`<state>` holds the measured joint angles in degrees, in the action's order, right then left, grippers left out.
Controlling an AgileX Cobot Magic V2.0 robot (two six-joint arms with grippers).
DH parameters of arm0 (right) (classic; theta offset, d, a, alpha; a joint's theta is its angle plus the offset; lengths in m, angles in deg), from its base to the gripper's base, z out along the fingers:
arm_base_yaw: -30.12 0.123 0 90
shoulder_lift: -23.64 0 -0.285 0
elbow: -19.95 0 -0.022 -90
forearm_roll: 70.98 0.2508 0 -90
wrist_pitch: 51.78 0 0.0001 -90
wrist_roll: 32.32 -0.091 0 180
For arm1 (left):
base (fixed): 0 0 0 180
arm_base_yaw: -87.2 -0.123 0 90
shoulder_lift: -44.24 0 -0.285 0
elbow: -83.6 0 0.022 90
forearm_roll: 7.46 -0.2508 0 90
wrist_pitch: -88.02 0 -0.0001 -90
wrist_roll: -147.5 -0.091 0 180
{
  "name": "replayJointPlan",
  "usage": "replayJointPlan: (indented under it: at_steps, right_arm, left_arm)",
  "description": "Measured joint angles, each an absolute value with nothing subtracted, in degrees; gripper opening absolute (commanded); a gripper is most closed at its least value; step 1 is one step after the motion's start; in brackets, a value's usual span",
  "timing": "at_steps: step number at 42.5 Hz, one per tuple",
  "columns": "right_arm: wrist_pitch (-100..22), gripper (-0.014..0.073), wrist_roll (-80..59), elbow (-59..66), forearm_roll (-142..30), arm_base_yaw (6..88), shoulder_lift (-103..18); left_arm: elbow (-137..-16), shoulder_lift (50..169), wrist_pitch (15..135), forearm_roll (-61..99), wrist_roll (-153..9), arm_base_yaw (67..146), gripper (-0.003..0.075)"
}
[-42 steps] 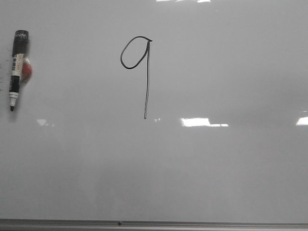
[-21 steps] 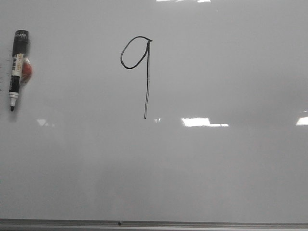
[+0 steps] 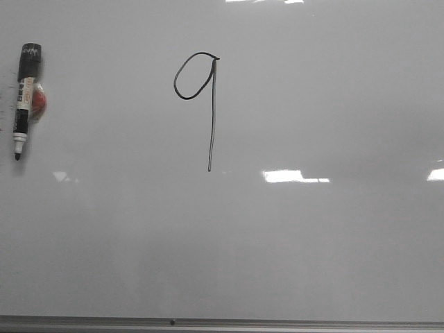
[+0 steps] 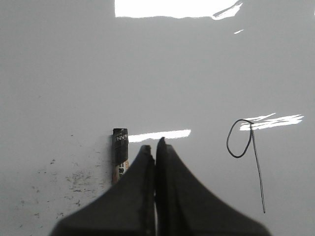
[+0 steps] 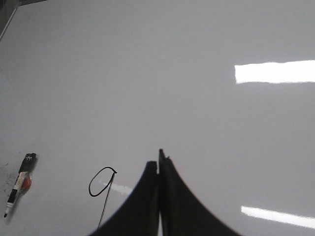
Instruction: Write number 9 on whiteboard
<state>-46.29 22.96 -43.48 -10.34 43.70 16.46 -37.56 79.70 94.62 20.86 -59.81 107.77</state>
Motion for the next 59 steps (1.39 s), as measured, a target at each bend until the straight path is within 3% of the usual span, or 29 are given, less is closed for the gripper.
replayJointPlan:
  at_steps: [45, 54, 59]
  right_arm:
    - [-46.29, -0.0069, 22.89, -43.48, -10.34, 43.7, 16.46]
    - [-46.29, -0.0069, 22.89, -43.48, -10.34, 43.7, 16.46]
    - [-46.29, -0.0069, 22.89, -43.48, -10.34, 43.7, 16.46]
  left_arm:
    - [-37.48, 79.7, 94.62, 20.43, -59.81, 107.77, -0.0019]
    - [-34.0, 76.06, 94.34, -2.11, -42.4, 106.98, -0.0019]
    - [-30.88, 70.28, 91.31, -6.33, -35.97, 103.22, -0.0019]
